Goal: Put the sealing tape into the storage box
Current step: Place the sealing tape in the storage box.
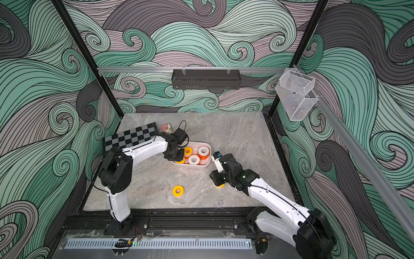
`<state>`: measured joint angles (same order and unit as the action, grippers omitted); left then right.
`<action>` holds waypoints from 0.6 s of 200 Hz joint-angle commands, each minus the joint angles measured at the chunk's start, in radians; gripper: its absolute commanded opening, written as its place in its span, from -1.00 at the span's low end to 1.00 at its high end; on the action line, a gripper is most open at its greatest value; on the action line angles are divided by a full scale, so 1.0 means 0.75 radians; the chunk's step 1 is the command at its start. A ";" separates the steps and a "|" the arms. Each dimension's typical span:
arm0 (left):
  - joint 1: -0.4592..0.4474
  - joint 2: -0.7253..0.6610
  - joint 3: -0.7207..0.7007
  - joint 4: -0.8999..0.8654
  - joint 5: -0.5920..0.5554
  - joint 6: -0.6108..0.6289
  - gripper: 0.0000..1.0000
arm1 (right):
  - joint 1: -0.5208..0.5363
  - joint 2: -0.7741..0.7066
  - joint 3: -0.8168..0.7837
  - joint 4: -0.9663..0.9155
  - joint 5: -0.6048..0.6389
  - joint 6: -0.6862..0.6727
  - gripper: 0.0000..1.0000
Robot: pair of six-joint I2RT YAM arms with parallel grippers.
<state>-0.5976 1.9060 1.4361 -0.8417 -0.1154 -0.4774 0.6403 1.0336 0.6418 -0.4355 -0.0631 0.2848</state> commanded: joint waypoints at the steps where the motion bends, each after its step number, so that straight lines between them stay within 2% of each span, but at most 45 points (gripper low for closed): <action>1: 0.011 0.011 0.005 -0.011 0.023 0.024 -0.29 | 0.005 0.002 -0.008 0.011 -0.019 0.011 -0.19; 58: 0.011 -0.083 0.014 -0.044 0.028 0.011 -0.24 | 0.006 0.003 -0.009 0.012 -0.017 0.011 -0.18; 93: 0.003 -0.305 0.007 -0.058 0.051 -0.015 -0.23 | 0.007 0.003 -0.003 0.009 -0.019 0.008 -0.18; 120: -0.001 -0.544 -0.078 -0.060 0.050 -0.038 -0.19 | 0.006 0.015 0.006 0.010 -0.044 0.005 -0.18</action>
<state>-0.5980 1.6516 1.4155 -0.8536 -0.0879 -0.4854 0.6403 1.0340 0.6418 -0.4355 -0.0647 0.2848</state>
